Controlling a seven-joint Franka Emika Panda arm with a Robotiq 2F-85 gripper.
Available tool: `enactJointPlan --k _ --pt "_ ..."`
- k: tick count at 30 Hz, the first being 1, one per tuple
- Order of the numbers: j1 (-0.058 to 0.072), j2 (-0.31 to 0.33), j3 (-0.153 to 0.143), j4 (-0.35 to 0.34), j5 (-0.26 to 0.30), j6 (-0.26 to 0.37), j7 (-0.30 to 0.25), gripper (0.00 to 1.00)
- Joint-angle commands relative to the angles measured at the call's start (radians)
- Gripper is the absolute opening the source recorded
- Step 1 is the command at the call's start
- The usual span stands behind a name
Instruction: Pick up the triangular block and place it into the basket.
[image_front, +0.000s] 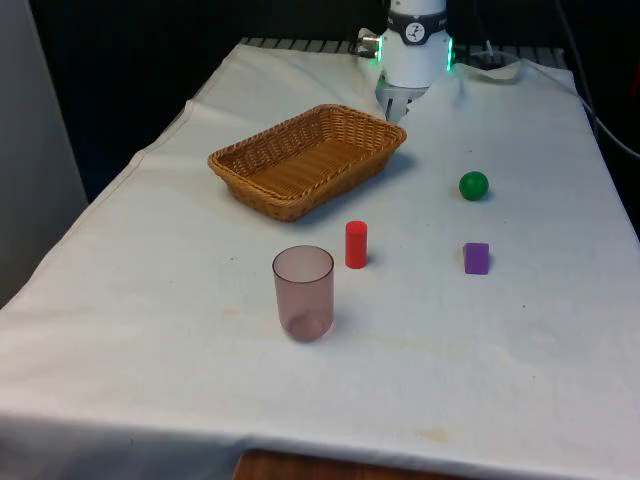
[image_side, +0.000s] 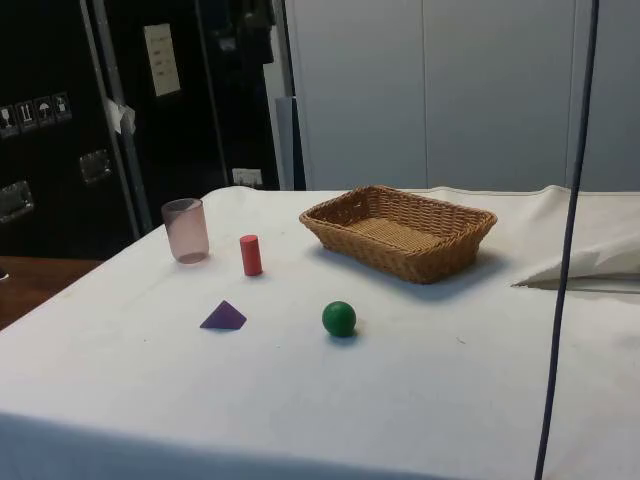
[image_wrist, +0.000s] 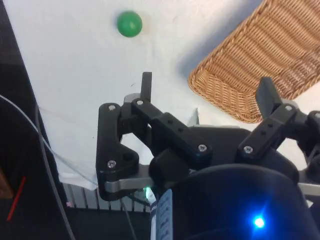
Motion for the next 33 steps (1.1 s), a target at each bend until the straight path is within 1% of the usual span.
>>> enactJointPlan --k 1,2,3,5,7,8,9,14,15,16,17,18,23,24,25,30,31,32,33 --pt "0.0 0.005 0.003 0.004 0.001 0.001 0.006 1.0" --pt "0.002 0.009 0.009 0.004 0.003 0.014 0.023 1.0" --pt "0.002 0.009 0.009 0.004 0.003 0.014 0.023 1.0" --pt "0.004 0.015 0.02 -0.005 0.003 0.035 0.041 1.0" --pt "0.004 0.017 0.028 -0.016 0.002 0.052 0.052 1.0" --pt "0.0 0.018 0.029 -0.011 0.001 0.038 0.045 1.0" --pt "0.004 0.018 0.033 -0.021 0.002 0.06 0.058 1.0" --pt "0.004 0.007 0.054 -0.078 -0.002 0.113 0.088 1.0" --pt "0.005 0.003 0.06 -0.101 -0.003 0.133 0.099 1.0" --pt "0.005 0.0 0.064 -0.113 -0.004 0.141 0.103 1.0" --pt "0.001 0.01 0.062 -0.095 0.0 0.118 0.09 1.0" --pt "0.006 -0.003 0.068 -0.127 -0.004 0.154 0.109 1.0" --pt "0.006 -0.015 0.087 -0.19 -0.004 0.211 0.136 1.0" --pt "0.001 -0.01 0.086 -0.178 0.0 0.191 0.124 1.0" --pt "0.005 -0.017 0.094 -0.21 -0.004 0.231 0.146 1.0" --pt "0.006 -0.009 0.112 -0.24 -0.002 0.283 0.171 1.0" --pt "0.005 -0.005 0.119 -0.248 -0.002 0.301 0.18 1.0" --pt "0.006 0.002 0.123 -0.248 -0.001 0.308 0.184 1.0" --pt "0.002 -0.004 0.123 -0.248 0.0 0.297 0.175 1.0"
